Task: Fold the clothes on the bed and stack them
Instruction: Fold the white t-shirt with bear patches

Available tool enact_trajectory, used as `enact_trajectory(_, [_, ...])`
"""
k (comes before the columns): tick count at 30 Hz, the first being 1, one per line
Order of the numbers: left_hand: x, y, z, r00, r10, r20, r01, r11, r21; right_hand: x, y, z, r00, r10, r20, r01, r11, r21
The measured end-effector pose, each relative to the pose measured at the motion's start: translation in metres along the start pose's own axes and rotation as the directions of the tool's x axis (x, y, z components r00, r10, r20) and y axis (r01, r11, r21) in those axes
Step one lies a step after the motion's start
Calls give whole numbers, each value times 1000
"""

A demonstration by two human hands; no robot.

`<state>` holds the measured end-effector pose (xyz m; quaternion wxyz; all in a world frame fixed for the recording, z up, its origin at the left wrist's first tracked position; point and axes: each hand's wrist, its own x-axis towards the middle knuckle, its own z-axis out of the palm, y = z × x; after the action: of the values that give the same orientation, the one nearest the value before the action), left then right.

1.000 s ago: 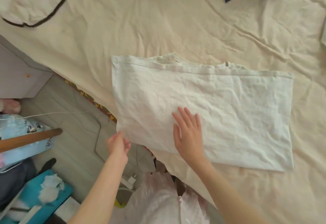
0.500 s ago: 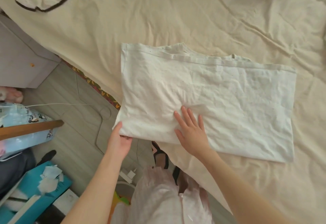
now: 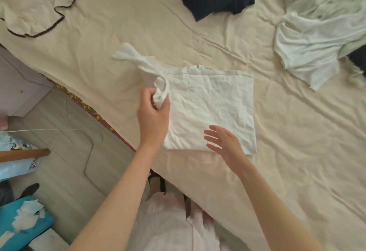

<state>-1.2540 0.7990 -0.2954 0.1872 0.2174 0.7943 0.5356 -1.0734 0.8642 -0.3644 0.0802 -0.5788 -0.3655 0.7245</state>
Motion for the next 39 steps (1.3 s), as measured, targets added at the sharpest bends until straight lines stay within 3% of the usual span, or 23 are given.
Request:
enact_trajectory(2, [-25, 18, 53, 975, 116, 190, -130, 990, 62, -8, -1, -45, 999, 4, -47, 4, 986, 168])
enact_trajectory(4, [-51, 21, 103, 880, 157, 449, -275, 938, 210, -10, 0, -85, 995, 19, -95, 10, 953, 303])
enact_trajectory(6, [-73, 1, 141, 698, 56, 714, -432, 828, 357, -6, 5, -116, 991, 33, -126, 9, 950, 313])
enact_trajectory(8, [-90, -29, 156, 582, -147, 799, -484, 728, 486, 1, 13, -133, 989, 59, -133, -21, 963, 270])
enact_trajectory(10, [-99, -62, 146, 614, -247, 750, -483, 633, 604, 9, 18, -139, 986, 78, -148, -39, 966, 255])
enact_trajectory(13, [-103, -102, 110, 729, -214, 650, -490, 500, 714, 24, 20, -139, 959, 67, -276, -10, 979, 202])
enact_trajectory(15, [-98, -117, 88, 774, -184, 607, -471, 475, 744, 38, 21, -139, 930, 67, -360, -18, 991, 136])
enact_trajectory(18, [-90, -124, 77, 800, -145, 582, -459, 477, 749, 55, 20, -140, 924, 115, -365, -105, 993, 47])
enact_trajectory(21, [-83, -123, 79, 814, -116, 569, -465, 456, 759, 69, 15, -141, 927, 161, -339, -134, 986, 102])
enact_trajectory(26, [-75, -117, 84, 823, -100, 559, -475, 420, 773, 69, 0, -143, 913, 174, -368, -75, 961, 268])
enact_trajectory(30, [-66, -116, 71, 810, -26, 586, -520, 431, 738, 55, 3, -153, 922, 227, -313, -104, 925, 365])
enact_trajectory(35, [-64, -116, 51, 733, 50, 679, -643, 378, 666, 44, 35, -162, 929, 239, -284, -158, 947, 280])
enact_trajectory(39, [-68, -120, 47, 722, 44, 690, -650, 386, 655, 44, 51, -160, 926, 176, -333, -139, 981, 135])
